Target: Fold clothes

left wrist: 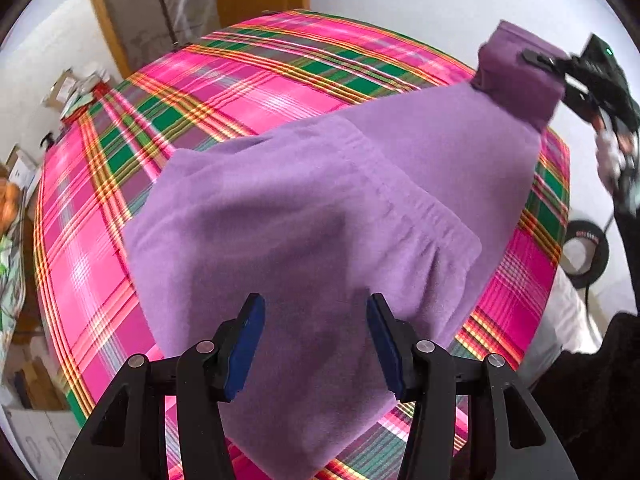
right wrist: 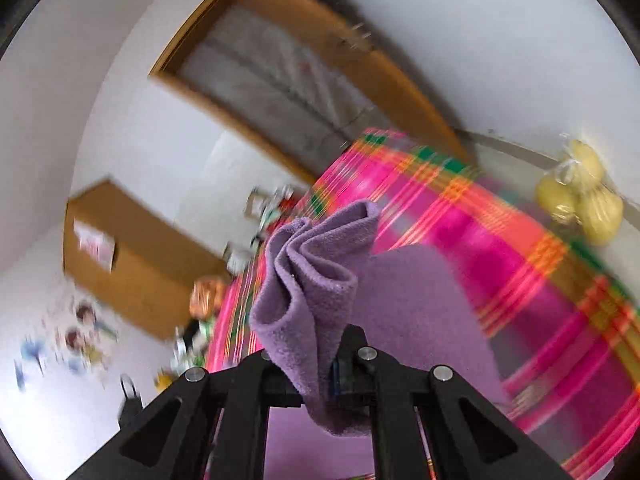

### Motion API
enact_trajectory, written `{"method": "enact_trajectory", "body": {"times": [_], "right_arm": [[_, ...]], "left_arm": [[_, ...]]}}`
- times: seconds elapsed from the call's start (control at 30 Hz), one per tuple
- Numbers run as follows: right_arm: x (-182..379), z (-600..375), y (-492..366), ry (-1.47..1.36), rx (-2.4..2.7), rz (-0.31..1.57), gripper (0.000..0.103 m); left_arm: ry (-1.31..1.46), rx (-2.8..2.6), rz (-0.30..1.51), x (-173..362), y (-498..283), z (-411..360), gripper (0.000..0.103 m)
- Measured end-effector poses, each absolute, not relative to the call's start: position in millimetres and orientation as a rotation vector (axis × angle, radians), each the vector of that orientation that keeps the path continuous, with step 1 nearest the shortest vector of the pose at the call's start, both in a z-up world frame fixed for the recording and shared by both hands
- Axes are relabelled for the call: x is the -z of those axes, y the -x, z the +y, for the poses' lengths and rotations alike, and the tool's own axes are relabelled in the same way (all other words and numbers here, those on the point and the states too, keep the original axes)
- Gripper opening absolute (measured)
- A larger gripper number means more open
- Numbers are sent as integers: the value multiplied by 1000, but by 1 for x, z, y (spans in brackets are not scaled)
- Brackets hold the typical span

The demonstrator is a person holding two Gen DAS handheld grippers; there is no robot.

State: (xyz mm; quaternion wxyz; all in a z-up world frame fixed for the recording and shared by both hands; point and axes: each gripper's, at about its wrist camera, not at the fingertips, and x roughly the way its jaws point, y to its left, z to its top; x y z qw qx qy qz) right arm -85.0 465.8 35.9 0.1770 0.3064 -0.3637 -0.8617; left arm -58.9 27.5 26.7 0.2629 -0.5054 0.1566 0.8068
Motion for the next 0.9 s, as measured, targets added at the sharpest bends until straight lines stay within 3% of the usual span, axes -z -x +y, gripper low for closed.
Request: {"method": "enact_trajectory", "body": {"times": [0.57,0.73,0.9], "right_arm": [[0,300,91,-1106,2384,-488,11],[28,296,97,-1179,2320,-586,15],[14,286,95,-1145,2353,-484,15]], "left_arm": [[1398,-2261,350,-31,61,-3,55],[1396,-2260,356,-32,57,-5,55],[1398,-2257,362,-31,56,-5,55]]}}
